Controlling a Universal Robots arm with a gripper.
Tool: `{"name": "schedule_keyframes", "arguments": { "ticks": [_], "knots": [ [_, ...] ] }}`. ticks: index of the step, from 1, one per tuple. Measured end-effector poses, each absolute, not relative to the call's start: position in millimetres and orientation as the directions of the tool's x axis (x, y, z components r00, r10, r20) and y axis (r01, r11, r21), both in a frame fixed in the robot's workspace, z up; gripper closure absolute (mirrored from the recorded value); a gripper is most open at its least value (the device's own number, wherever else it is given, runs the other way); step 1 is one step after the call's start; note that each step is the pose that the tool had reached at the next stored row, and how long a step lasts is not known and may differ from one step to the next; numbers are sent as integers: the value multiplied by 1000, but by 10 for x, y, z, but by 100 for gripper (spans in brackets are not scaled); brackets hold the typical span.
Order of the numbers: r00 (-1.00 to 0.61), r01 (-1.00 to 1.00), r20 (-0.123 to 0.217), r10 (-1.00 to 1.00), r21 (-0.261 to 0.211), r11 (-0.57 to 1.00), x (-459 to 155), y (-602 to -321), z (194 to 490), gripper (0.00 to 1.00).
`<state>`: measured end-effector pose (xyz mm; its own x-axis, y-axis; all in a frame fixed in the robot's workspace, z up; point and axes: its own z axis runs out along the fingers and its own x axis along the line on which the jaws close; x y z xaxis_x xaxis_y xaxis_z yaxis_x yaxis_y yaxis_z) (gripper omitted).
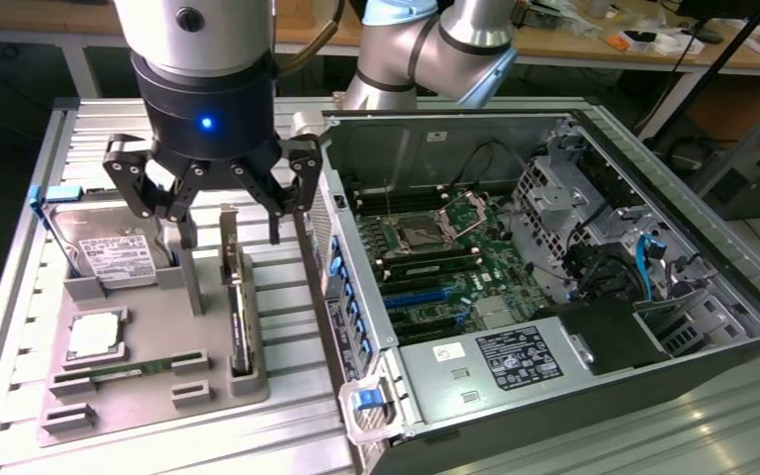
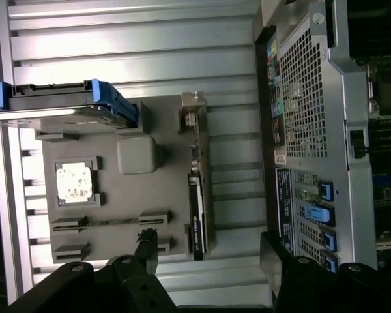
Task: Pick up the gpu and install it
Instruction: 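Pick up the gpu and move the gpu toward the slot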
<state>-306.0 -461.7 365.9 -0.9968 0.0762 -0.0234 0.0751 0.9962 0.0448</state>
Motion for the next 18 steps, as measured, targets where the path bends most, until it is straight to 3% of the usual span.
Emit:
{"name": "schedule_keyframes", "arguments": {
  "ticks": [18],
  "knots": [
    [-997, 75, -23, 76, 45, 996, -3027, -4632, 3517, 26]
  ]
}}
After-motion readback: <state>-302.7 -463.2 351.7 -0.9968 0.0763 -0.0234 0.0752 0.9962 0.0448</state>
